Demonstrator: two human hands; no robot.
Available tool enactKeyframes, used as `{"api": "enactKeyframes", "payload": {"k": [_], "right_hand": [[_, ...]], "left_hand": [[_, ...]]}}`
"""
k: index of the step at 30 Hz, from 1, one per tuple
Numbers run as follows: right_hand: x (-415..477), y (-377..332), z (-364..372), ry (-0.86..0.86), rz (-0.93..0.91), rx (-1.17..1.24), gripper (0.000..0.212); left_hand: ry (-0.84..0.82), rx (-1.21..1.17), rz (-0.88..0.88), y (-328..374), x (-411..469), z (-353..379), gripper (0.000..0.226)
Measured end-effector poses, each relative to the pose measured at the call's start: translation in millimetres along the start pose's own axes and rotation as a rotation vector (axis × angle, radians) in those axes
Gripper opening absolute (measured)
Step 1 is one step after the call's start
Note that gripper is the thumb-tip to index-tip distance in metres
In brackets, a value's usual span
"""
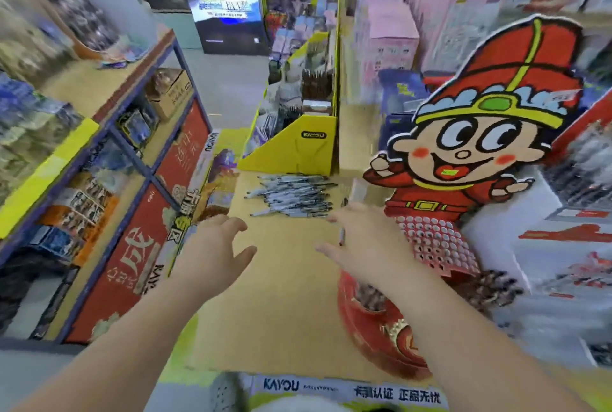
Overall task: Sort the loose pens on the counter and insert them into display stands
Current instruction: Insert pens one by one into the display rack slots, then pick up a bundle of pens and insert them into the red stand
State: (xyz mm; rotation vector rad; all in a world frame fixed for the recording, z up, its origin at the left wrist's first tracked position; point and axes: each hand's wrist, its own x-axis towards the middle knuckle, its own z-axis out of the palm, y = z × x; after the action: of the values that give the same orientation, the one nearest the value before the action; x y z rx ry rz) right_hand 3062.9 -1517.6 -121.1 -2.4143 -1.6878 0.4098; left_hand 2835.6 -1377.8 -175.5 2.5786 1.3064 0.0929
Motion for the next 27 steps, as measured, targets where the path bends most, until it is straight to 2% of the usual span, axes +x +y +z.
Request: {"api": "enactKeyframes", "payload": {"k": [5, 11, 14, 21, 27], "right_hand": [[27.5, -58.2, 24.7, -0.051, 0.237, 0.018, 0.06], [39.0, -91.7, 56.0, -0.03, 0.451, 0.175, 0.059], [42.9, -90.9, 76.8, -0.107, 0.519, 0.265, 0.063], [77.7, -68.9, 111.6, -0.117, 0.658, 0.423, 0.075], [113.6, -52.0, 135.8, -0.097, 0.822, 0.404, 0.074]], "left_hand": [[-0.155, -0.019, 0.132, -64.4, 38.5, -10.8, 0.053], [-0.271, 0.064, 0.259, -88.8, 84.8, -14.8, 0.06], [-0.326, 0.107, 0.282, -87.0, 96.3, -8.6, 0.063], [-0.385, 0.157, 0.345, -80.4, 122.4, 4.4, 0.063], [-0.418, 0.138, 0.462, -76.8, 174.7, 31.2, 0.061]]}}
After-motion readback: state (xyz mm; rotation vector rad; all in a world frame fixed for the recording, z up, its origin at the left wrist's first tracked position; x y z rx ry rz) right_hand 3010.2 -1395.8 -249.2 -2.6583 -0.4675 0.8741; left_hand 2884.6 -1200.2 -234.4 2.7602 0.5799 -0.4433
